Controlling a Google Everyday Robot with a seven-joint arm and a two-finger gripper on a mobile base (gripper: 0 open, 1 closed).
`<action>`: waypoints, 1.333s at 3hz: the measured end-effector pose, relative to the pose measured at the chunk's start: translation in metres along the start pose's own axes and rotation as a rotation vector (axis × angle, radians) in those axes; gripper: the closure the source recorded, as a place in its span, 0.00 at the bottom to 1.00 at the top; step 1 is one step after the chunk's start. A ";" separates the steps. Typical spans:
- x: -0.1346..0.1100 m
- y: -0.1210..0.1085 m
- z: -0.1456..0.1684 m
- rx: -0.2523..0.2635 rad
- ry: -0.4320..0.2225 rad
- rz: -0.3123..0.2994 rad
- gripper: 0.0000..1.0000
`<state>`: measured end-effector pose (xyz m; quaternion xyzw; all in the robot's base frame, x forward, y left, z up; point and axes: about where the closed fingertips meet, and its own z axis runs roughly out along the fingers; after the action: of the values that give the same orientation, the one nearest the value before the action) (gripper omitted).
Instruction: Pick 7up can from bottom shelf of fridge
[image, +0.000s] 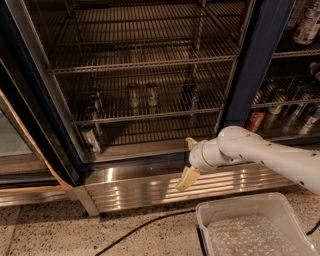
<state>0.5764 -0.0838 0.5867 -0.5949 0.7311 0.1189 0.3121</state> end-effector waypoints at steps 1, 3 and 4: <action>0.000 -0.001 0.008 0.032 -0.027 0.033 0.00; -0.023 -0.041 0.074 0.110 -0.230 0.113 0.00; -0.037 -0.058 0.099 0.127 -0.321 0.107 0.00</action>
Offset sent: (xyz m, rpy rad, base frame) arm 0.0882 0.0487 -0.0587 0.2983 -0.0685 -0.1785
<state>0.6657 -0.0153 0.5433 -0.5077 0.7087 0.1825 0.4547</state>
